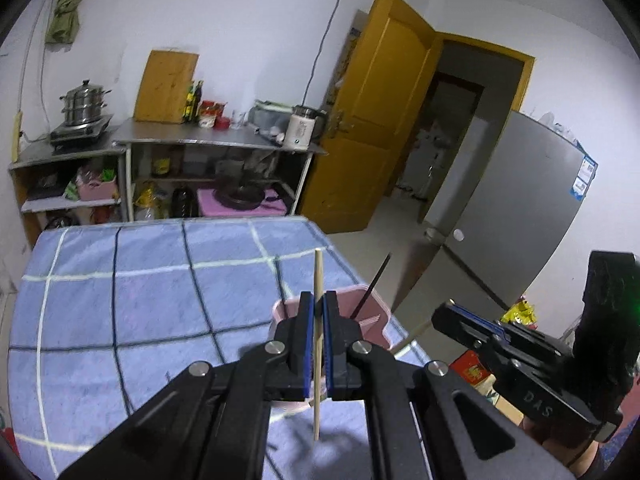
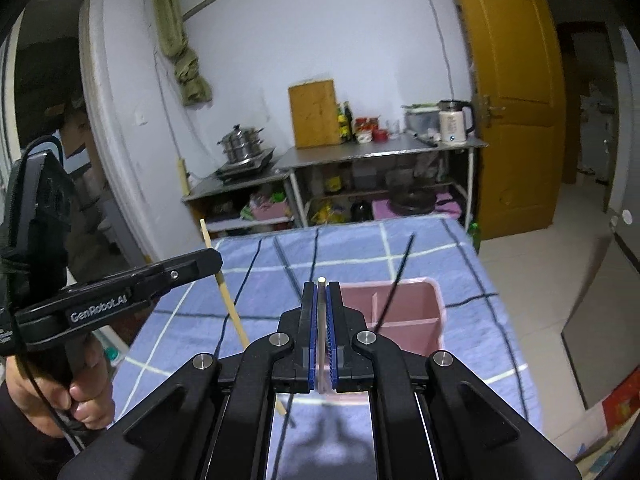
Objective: Organize utensils
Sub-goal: 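Carry the wooden chopstick to the pink caddy and lower it inside, then open the right gripper to release the chopstick and withdraw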
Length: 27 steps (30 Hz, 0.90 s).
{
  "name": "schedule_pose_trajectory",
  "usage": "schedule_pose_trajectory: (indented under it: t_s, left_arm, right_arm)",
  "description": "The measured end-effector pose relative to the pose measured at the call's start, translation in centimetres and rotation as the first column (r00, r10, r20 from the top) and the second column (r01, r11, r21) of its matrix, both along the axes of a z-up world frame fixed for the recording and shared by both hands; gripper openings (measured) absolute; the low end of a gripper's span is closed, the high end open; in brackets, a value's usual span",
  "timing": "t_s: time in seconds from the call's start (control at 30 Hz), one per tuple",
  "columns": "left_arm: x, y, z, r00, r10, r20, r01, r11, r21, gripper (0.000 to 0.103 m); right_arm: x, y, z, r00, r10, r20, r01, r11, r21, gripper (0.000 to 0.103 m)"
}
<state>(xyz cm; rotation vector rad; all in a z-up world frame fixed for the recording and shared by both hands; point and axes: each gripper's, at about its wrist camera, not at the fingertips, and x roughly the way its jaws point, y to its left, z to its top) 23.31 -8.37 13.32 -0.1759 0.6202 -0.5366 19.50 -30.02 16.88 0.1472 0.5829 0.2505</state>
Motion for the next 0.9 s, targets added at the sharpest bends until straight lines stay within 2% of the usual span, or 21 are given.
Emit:
schedule_pose_trajectory:
  t_s: [0.2, 0.47, 0.9]
  left_arm:
    - [2.2, -1.2, 1.8, 0.999, 0.008, 0.048, -0.008, 1.0, -0.019, 0.005]
    - [4.4, -1.7, 1.7, 0.998, 0.037, 0.054, -0.036, 0.999, -0.02, 0.005]
    - [5.0, -2.4, -3.2, 0.999, 0.019, 0.029, -0.019, 1.0, 0.015, 0.005]
  right_arm:
    - [1.3, -1.9, 2.3, 0.998, -0.035, 0.053, 0.035, 0.999, 0.013, 0.004]
    - [3.3, -2.2, 3.0, 0.997, -0.04, 0.068, 0.039, 0.999, 0.013, 0.004]
    - [5.4, -2.1, -2.5, 0.999, -0.038, -0.024, 0.039, 0.999, 0.035, 0.004]
